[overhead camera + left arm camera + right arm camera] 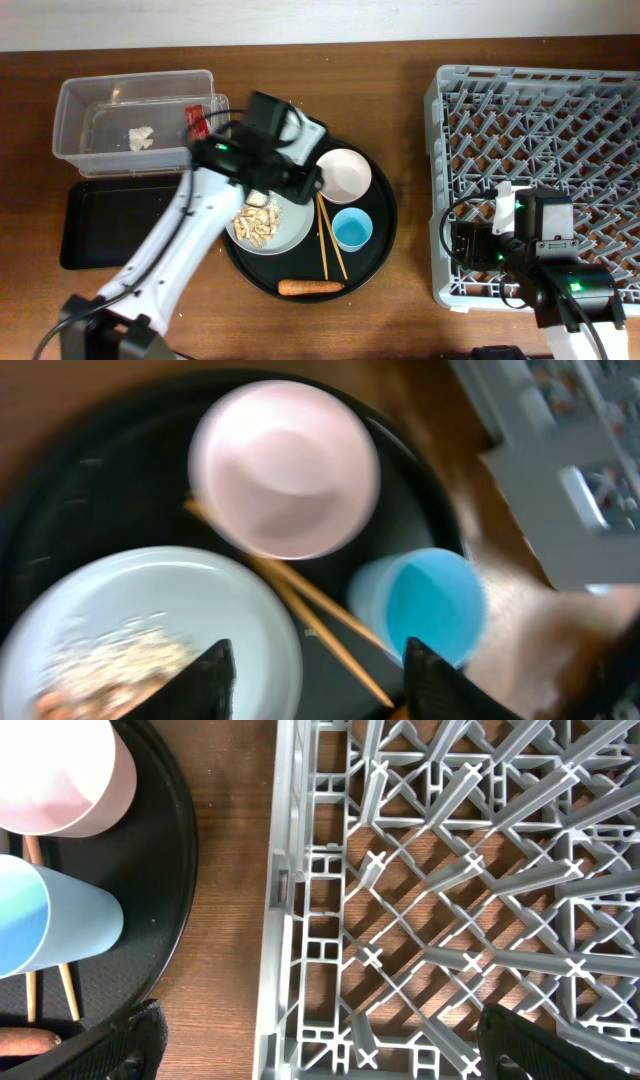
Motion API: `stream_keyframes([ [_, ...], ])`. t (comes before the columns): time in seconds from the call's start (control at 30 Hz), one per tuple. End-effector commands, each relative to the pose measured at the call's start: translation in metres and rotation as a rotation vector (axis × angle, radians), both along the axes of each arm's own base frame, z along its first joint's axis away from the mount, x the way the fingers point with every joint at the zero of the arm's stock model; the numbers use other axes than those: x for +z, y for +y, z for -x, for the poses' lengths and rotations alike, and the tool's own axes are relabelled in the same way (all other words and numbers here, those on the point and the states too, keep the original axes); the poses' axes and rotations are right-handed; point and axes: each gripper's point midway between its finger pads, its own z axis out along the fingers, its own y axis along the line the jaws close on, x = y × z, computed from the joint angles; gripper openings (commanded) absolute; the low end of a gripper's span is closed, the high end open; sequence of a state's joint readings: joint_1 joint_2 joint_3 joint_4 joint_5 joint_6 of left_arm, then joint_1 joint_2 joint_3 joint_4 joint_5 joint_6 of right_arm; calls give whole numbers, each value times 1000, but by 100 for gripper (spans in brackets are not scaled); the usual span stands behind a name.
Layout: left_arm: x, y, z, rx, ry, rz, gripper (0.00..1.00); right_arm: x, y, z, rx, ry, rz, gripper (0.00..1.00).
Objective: Sort waste into correct bins and load items into the dishwasher rack
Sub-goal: 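Grasp the blue cup with the left gripper and lift it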
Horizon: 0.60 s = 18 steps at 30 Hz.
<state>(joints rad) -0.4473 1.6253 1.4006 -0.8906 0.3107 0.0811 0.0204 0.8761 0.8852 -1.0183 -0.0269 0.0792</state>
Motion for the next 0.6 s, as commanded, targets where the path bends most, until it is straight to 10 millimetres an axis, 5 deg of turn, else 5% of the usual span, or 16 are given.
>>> stream_keyframes([
  [0.0,-39,-33,25,-100,108,-40,56,7,2,-2,1,-19,-7,98],
  [0.23,-101,-40,41,-140,240,-170,54,6,2,-1,1,-14,-7,98],
  [0.57,-112,-39,41,-126,261,-191,1,5,2,1,1,-5,-7,98],
])
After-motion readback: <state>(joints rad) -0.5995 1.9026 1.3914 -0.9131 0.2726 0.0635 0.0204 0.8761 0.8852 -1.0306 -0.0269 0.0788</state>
